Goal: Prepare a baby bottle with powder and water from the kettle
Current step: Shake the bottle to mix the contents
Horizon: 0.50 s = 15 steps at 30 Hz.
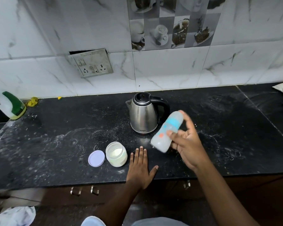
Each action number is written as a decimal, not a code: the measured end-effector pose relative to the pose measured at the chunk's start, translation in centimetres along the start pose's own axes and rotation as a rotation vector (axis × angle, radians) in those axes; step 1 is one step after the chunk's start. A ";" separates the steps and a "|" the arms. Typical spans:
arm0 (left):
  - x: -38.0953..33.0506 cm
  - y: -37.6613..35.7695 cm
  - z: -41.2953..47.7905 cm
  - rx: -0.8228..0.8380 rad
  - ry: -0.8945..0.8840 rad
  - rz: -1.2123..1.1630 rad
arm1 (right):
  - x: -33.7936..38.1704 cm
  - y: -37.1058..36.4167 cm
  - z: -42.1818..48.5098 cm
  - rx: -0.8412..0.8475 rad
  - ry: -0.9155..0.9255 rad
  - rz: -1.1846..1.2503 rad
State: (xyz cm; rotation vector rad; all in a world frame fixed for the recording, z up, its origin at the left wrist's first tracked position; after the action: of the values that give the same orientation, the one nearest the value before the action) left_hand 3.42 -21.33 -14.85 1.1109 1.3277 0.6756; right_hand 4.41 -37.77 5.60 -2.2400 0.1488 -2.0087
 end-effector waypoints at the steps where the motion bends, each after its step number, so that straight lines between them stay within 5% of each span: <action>1: 0.0 0.0 0.0 0.008 0.003 0.005 | -0.1 0.6 0.0 -0.058 0.002 0.047; 5: -0.3 0.1 -0.1 0.013 -0.003 0.001 | -0.2 -0.7 -0.5 0.064 -0.015 -0.042; 8: -0.1 0.0 0.0 0.010 -0.005 -0.005 | -0.2 1.4 -0.5 -0.149 0.008 0.144; 12: 0.1 -0.6 0.1 0.026 0.002 -0.003 | -0.2 -0.5 -0.9 -0.015 -0.012 0.071; 15: 0.1 -0.4 0.1 0.013 0.001 -0.002 | 0.1 0.6 -0.9 -0.170 0.041 0.203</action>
State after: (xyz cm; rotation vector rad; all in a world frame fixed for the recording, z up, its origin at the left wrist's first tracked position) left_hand 3.48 -21.43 -15.29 1.1198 1.3351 0.6673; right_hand 3.57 -38.43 5.64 -2.1764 0.5471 -2.0014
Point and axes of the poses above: each hand's wrist, its own z-axis towards the middle knuckle, its own y-axis out of the back of the hand, x = y × z, the point moved 10 cm from there along z, towards the middle knuckle, and after that the axes turned 12 degrees about -z, right-handed, at the moved point
